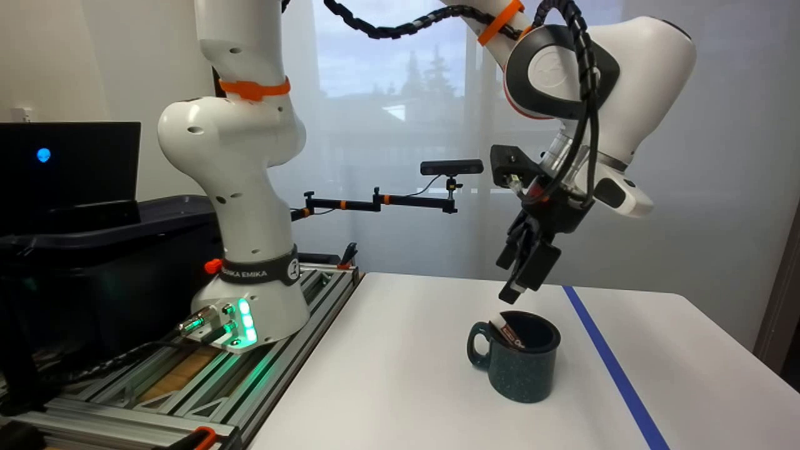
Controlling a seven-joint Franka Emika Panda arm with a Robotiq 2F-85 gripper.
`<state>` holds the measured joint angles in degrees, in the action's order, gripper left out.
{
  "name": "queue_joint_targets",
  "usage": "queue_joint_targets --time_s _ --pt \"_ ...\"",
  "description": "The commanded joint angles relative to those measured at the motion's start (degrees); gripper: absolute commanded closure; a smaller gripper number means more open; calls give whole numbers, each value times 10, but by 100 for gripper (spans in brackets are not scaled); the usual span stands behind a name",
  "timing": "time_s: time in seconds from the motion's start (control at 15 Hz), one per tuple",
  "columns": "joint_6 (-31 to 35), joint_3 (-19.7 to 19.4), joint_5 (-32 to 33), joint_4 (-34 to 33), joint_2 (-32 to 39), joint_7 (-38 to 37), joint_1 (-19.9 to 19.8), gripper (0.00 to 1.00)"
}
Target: Remove the marker from the mug cup
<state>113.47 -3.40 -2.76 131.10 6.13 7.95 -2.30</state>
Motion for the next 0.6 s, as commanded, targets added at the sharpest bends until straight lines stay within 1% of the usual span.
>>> queue_joint_targets --time_s 0.0,0.07,0.13,0.2,0.27,0.33,0.47,0.53 --pt "2 5 16 -31 43 -3 -1 0" --pt "0 6 16 -36 50 -1 -2 0" --pt "1 6 17 -40 57 -1 -2 14" --pt "3 6 18 -43 62 0 -2 22" --pt "7 7 20 -45 67 0 -2 34" --pt "10 8 18 -48 71 1 -2 33" --pt "15 9 21 -52 79 0 -1 39" --pt "17 11 21 -53 83 0 -1 44"
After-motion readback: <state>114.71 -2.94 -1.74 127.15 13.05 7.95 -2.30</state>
